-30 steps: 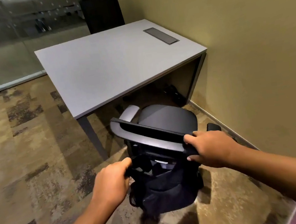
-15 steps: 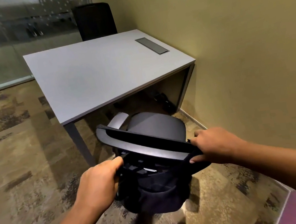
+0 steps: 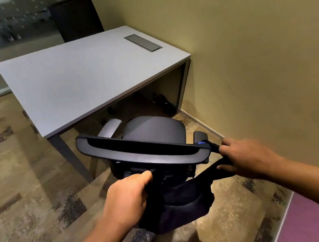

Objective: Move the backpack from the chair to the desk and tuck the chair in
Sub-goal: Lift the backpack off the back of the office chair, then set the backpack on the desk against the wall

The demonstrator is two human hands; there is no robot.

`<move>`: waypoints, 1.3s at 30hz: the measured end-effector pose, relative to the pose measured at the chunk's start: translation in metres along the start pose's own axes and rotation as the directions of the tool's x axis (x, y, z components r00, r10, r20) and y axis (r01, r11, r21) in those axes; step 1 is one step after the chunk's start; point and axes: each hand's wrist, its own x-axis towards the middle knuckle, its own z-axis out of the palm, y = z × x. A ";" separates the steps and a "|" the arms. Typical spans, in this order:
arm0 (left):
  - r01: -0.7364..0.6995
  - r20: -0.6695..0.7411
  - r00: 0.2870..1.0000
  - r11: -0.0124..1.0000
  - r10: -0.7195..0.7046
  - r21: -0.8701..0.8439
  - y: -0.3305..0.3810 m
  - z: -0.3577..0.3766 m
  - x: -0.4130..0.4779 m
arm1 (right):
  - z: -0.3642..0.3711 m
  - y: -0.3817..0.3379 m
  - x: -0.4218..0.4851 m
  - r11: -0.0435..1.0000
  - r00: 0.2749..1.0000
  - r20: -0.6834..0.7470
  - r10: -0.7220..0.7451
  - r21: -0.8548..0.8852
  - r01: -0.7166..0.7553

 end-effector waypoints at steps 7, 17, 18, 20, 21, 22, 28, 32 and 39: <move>0.020 0.018 1.000 0.987 -0.018 -0.158 0.046 0.018 0.008 | 0.024 -0.005 -0.048 0.955 0.992 -0.073 0.104 0.285 -0.079; -0.013 -0.169 0.984 0.933 -0.051 -0.360 0.103 0.001 0.028 | 0.108 -0.037 -0.139 0.821 0.975 -0.214 0.052 0.566 0.081; -0.011 -0.191 0.979 0.920 -0.069 -0.391 0.107 -0.002 0.029 | 0.119 -0.040 -0.144 0.843 0.976 -0.217 0.026 0.529 0.095; -0.025 -0.230 0.969 0.895 -0.087 -0.445 0.117 -0.008 0.029 | 0.135 -0.045 -0.148 0.835 0.986 -0.166 0.005 0.543 0.087; -0.043 -0.245 0.966 0.891 -0.078 -0.452 0.123 -0.010 0.030 | 0.140 -0.047 -0.147 0.790 0.992 -0.125 0.020 0.610 0.061; -0.060 -0.255 0.965 0.888 -0.065 -0.456 0.129 -0.012 0.030 | 0.145 -0.050 -0.144 0.740 0.994 -0.102 0.030 0.671 0.046; -0.045 -0.293 0.949 0.867 -0.118 -0.496 0.135 -0.022 0.036 | 0.117 -0.051 -0.129 0.533 0.977 -0.176 0.121 0.842 0.085; -0.119 -0.337 0.940 0.874 -0.054 -0.471 0.132 -0.029 0.051 | 0.084 -0.038 -0.125 0.529 0.924 -0.332 0.188 0.827 0.190; -0.271 -0.112 0.962 0.845 0.247 -0.461 0.129 -0.014 0.070 | 0.020 0.010 -0.126 0.613 0.854 -0.486 0.184 0.736 0.287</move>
